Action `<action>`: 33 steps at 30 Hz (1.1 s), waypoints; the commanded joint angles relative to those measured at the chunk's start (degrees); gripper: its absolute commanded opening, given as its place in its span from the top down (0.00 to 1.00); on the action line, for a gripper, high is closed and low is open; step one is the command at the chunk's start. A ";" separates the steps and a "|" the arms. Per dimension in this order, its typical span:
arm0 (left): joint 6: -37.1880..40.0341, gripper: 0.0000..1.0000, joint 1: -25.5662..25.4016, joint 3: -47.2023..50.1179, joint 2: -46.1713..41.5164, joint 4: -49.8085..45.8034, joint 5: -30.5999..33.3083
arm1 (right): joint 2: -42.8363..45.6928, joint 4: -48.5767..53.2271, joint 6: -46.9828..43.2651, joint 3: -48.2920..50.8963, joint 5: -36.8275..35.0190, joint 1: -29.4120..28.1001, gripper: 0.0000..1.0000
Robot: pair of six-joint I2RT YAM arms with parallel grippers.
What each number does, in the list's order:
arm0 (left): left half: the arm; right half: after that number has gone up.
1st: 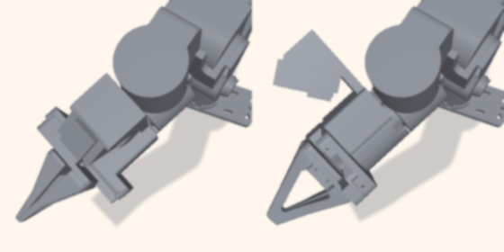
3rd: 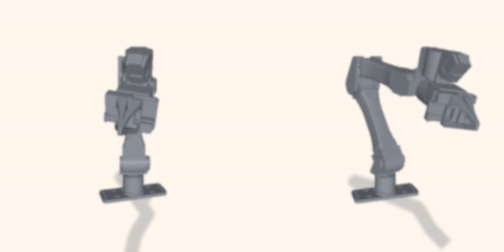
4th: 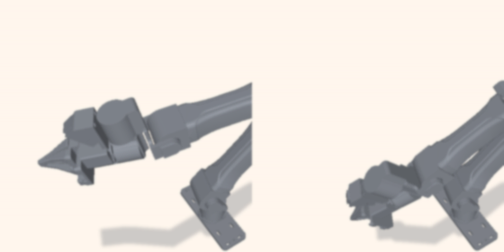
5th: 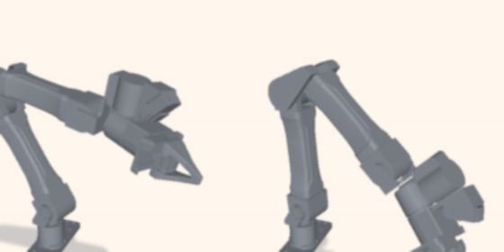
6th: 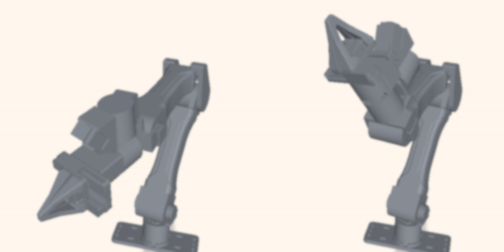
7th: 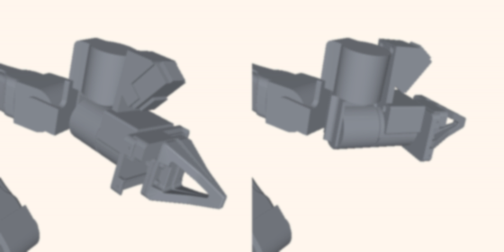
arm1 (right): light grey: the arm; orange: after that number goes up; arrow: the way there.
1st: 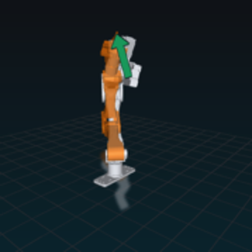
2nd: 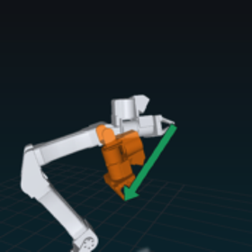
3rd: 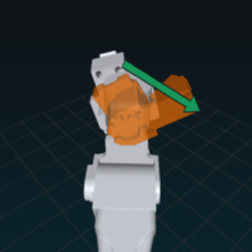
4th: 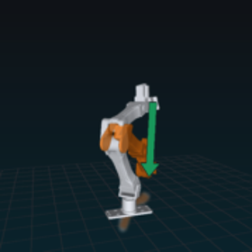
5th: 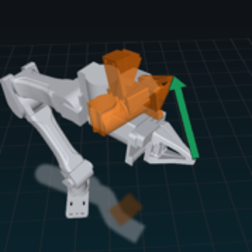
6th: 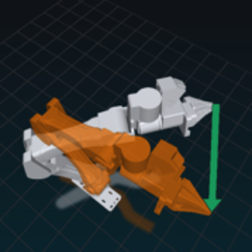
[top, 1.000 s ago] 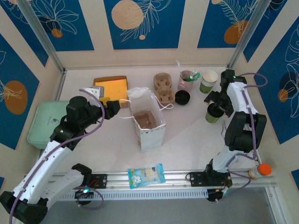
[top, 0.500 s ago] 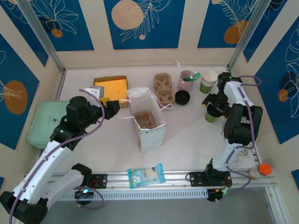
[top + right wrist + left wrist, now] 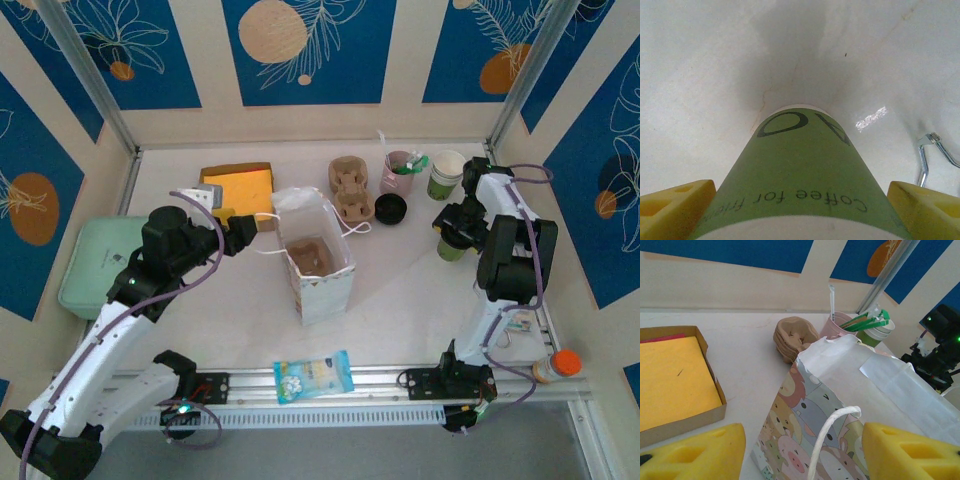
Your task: Pack the takeout coffee
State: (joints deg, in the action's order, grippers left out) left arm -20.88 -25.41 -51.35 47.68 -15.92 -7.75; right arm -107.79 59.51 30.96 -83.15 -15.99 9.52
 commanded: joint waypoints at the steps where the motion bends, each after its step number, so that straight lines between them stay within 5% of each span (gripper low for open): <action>1: 0.93 0.37 -0.39 -0.41 -1.10 -0.67 0.87 | -1.62 -0.31 -0.46 -0.62 1.88 -0.71 0.13; 10: 1.00 0.37 -0.43 -0.68 -0.92 -0.58 0.74 | -2.33 -0.27 -0.31 -0.08 0.89 -1.61 0.20; 33: 1.28 0.37 -0.43 -0.81 -1.27 -1.06 0.89 | -3.84 -2.00 0.85 3.08 -0.80 -2.92 0.09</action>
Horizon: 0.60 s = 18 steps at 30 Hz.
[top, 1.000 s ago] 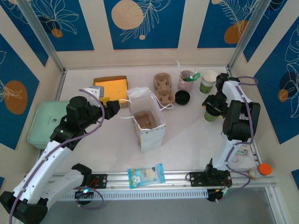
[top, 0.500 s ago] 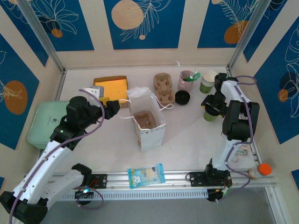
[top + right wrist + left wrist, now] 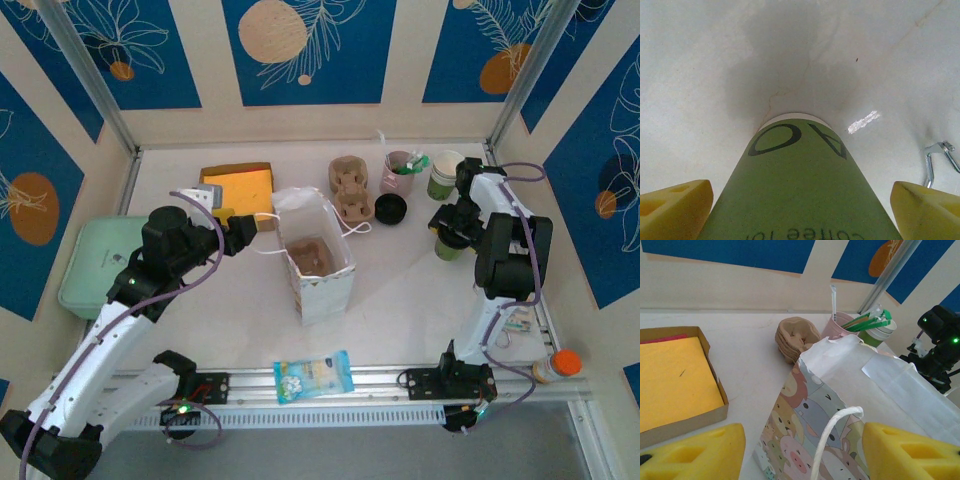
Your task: Pack the takeout coffee
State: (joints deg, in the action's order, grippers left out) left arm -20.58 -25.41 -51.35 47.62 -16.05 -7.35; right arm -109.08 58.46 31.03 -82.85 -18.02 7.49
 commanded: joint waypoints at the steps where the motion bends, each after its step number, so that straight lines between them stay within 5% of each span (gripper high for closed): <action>1: 0.98 0.37 -0.43 -0.78 -1.21 -0.99 0.50 | -2.52 -0.98 0.79 2.80 1.28 -0.89 0.09; 18: 1.29 0.37 -0.43 -0.37 -2.52 -1.72 1.42 | 3.39 2.81 1.17 0.18 0.55 -5.59 0.28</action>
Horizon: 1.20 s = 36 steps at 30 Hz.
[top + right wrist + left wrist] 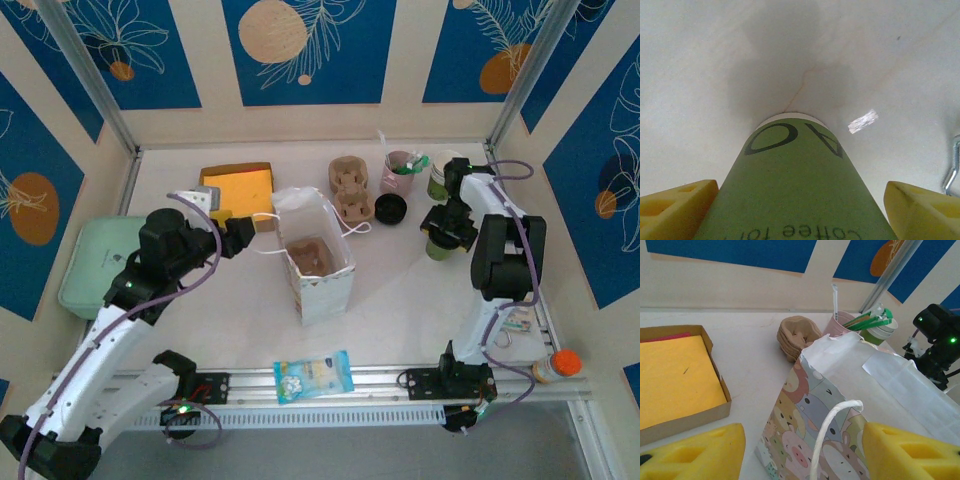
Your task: Pack the takeout coffee
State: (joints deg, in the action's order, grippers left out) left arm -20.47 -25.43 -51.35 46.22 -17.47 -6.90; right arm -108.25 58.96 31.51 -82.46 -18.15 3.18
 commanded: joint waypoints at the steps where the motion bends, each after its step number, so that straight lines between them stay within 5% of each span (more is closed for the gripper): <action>1: 1.13 0.37 -0.41 -0.25 -1.22 -0.30 0.97 | 3.16 2.87 0.58 -0.62 0.56 -1.65 0.28; 20: 0.43 0.37 -0.41 0.64 -2.88 -0.38 -0.77 | 16.33 17.97 -0.06 -20.44 1.55 -14.71 0.36; 36: 0.08 0.36 -0.41 1.12 -2.36 -1.07 -4.88 | 16.36 26.35 1.19 -46.36 2.31 -31.94 0.42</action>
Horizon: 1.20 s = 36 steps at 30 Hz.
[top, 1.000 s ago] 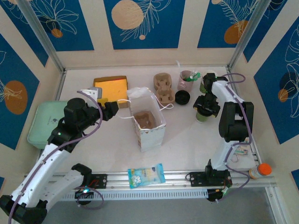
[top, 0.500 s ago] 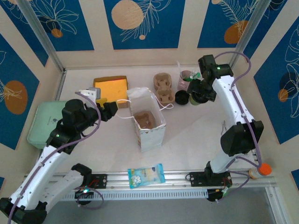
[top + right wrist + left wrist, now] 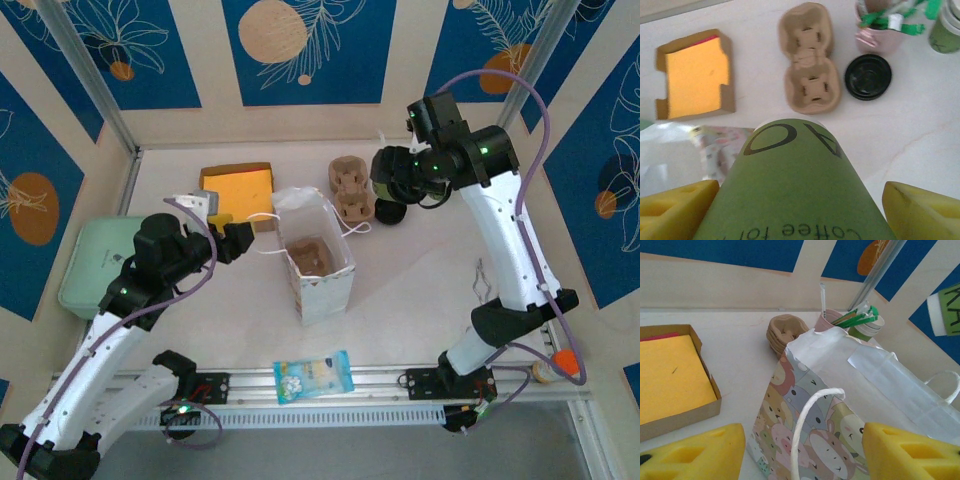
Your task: Pack the takeout coffee
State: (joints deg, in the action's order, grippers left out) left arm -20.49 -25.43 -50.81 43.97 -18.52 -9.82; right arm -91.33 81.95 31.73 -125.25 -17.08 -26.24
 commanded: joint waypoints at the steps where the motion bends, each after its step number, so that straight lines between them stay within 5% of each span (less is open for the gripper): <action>1: 0.02 0.36 -0.41 0.62 -0.11 -0.04 -1.95 | -1.17 3.88 1.13 -4.94 0.80 -3.55 0.42; 15: -0.16 0.40 -0.41 1.06 0.51 -0.13 -1.83 | -14.69 9.38 1.12 -23.71 -0.86 -16.98 0.46; 36: -0.96 0.76 -0.41 1.94 0.51 0.79 -1.93 | -27.15 16.14 3.21 -25.83 -6.65 -25.76 0.52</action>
State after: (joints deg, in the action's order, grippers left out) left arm -21.21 -25.41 -49.06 44.80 -18.50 -10.92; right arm -117.43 92.82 33.54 -148.88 -20.27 -50.85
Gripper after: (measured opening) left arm 0.252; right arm 0.834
